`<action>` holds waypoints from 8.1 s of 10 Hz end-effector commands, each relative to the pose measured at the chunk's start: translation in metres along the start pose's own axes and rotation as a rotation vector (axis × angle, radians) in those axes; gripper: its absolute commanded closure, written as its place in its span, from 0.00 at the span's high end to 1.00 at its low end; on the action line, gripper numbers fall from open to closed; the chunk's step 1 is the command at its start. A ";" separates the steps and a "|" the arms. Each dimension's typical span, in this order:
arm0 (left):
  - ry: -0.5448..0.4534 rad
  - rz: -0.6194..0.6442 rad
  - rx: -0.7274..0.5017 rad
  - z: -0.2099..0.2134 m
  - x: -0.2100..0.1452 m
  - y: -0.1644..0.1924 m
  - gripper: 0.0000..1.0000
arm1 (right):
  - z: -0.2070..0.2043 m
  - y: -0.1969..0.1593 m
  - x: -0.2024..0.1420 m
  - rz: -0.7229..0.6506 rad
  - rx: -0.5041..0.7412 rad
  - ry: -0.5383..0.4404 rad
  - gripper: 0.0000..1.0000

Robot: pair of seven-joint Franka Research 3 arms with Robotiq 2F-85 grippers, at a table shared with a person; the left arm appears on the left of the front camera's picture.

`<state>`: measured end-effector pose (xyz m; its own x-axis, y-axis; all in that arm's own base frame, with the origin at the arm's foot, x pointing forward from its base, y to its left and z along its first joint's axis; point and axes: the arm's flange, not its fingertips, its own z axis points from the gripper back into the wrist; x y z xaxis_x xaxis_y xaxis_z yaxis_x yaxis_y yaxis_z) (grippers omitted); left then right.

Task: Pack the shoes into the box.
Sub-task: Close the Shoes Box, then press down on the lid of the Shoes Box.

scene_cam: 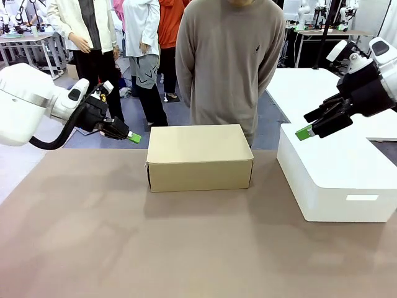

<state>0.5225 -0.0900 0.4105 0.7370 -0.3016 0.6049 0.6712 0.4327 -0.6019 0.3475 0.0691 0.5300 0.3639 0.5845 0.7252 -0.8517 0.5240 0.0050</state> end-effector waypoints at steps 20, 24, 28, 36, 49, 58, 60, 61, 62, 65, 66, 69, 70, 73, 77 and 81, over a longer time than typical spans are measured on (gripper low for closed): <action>0.025 -0.325 0.513 0.050 0.022 -0.102 1.00 | -0.082 -0.020 0.093 0.018 -0.077 0.130 1.00; 0.180 -0.384 0.485 0.057 0.006 -0.139 1.00 | -0.143 -0.022 0.129 0.014 -0.132 0.166 1.00; 0.182 -0.388 0.572 0.065 -0.002 -0.162 1.00 | -0.162 -0.021 0.124 0.019 -0.112 0.177 1.00; 0.181 -0.401 0.543 0.065 0.007 -0.158 1.00 | -0.159 -0.010 0.141 -0.200 -0.209 0.216 0.40; 0.181 -0.401 0.543 0.065 0.007 -0.158 1.00 | -0.318 -0.055 0.188 -0.505 -0.333 0.319 0.00; 0.181 -0.401 0.543 0.065 0.007 -0.158 1.00 | -0.340 -0.058 0.169 -0.506 -0.305 0.400 0.00; 0.181 -0.401 0.543 0.065 0.007 -0.158 1.00 | -0.302 -0.045 0.182 -0.470 -0.293 0.351 0.00; 0.181 -0.401 0.543 0.065 0.007 -0.158 1.00 | -0.284 -0.037 0.185 -0.447 -0.289 0.341 0.00; 0.181 -0.401 0.543 0.065 0.007 -0.158 1.00 | -0.276 -0.033 0.185 -0.437 -0.277 0.346 0.00; 0.181 -0.401 0.543 0.065 0.007 -0.158 1.00 | -0.263 -0.025 0.180 -0.432 -0.276 0.341 0.00; 0.181 -0.401 0.543 0.065 0.007 -0.158 1.00 | -0.258 -0.024 0.180 -0.435 -0.280 0.336 0.00; 0.181 -0.401 0.543 0.065 0.007 -0.158 1.00 | -0.267 -0.023 0.190 -0.445 -0.305 0.348 0.00; 0.181 -0.401 0.543 0.065 0.007 -0.158 1.00 | -0.266 -0.025 0.188 -0.436 -0.305 0.352 0.00; 0.181 -0.401 0.543 0.065 0.007 -0.158 1.00 | -0.211 -0.011 0.174 -0.406 -0.279 0.411 0.00; 0.181 -0.401 0.543 0.065 0.007 -0.158 1.00 | -0.143 0.034 0.119 -0.326 -0.231 0.429 0.00; 0.181 -0.401 0.543 0.065 0.007 -0.158 1.00 | -0.098 0.067 0.064 -0.295 -0.260 0.449 0.56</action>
<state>0.4158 -0.1053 0.5415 0.4657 -0.6444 0.6066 0.8017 0.5975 0.0192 0.3615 0.2146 0.5131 0.7576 0.5464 0.3571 -0.5669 0.8219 -0.0550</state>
